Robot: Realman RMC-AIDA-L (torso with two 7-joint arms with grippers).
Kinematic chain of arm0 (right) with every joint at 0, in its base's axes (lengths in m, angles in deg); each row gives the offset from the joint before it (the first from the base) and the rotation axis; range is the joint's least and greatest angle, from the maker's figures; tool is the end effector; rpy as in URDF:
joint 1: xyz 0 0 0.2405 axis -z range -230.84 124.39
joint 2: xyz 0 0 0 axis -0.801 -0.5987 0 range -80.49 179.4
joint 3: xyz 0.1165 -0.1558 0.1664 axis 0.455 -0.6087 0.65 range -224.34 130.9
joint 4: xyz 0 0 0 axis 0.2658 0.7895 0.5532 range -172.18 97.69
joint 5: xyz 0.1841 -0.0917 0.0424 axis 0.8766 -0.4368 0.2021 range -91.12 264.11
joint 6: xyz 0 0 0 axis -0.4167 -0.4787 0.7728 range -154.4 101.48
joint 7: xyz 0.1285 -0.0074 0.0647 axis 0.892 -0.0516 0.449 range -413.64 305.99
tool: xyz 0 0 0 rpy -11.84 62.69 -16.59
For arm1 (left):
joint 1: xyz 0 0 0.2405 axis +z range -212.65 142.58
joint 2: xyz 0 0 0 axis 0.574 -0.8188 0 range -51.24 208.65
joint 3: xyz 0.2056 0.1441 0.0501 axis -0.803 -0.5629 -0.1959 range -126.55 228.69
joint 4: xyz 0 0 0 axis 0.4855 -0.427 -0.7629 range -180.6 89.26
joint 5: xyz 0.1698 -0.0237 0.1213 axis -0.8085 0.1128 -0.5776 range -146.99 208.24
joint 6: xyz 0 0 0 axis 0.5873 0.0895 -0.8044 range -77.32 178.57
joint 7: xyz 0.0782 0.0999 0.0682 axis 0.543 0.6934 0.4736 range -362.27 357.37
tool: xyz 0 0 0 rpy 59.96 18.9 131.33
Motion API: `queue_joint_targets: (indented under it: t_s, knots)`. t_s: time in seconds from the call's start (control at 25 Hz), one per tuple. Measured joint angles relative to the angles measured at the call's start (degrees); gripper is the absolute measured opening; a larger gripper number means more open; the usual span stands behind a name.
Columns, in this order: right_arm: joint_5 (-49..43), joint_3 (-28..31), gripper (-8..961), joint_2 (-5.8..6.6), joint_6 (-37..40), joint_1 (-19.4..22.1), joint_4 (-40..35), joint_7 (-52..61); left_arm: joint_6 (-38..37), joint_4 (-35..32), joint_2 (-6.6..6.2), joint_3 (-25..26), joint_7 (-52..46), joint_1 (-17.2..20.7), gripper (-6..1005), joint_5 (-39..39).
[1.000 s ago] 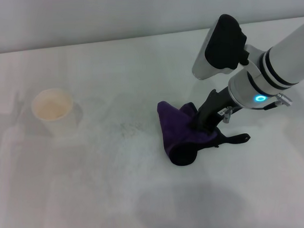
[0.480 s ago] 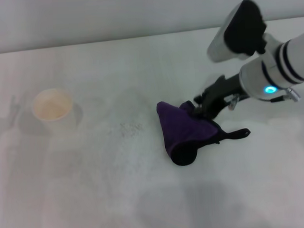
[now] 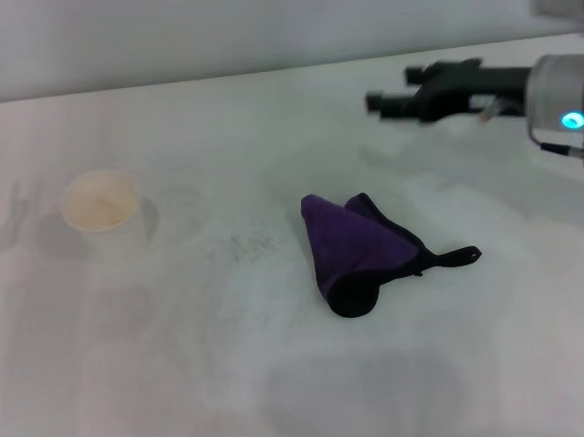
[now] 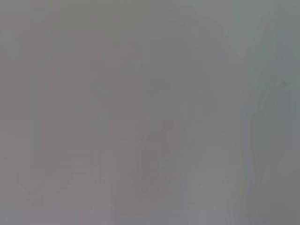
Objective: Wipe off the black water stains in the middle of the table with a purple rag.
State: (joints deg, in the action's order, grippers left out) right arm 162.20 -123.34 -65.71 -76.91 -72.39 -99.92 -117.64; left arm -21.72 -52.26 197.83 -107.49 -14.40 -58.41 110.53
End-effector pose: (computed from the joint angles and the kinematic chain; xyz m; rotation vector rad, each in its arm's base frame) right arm 0.2500 0.3765 0.0211 -2.3026 0.8913 0.4146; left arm -0.3476 0.3084 -0.0053 -1.4986 -0.6149 -0.7318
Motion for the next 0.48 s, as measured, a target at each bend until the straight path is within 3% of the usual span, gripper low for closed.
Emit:
queue_joint_targets:
  t_s: [0.24, 0.36, 0.48]
  knots:
    - [34.6, 15.4, 793, 0.10, -4.9, -0.2, 22.2, -25.8, 0.1, 0.0, -0.04, 0.0, 0.0, 0.0, 890, 1.3]
    - [43.7, 22.1, 867, 0.08, -9.0, -0.2, 31.6, -41.0, 0.2, 0.0, 0.02, 0.0, 0.0, -0.1, 890, 1.3]
    - [51.8, 25.5, 865, -0.01, -10.9, -0.4, 39.6, -60.0, 0.3, 0.0, 0.04, 0.0, 0.0, -0.4, 890, 1.3]
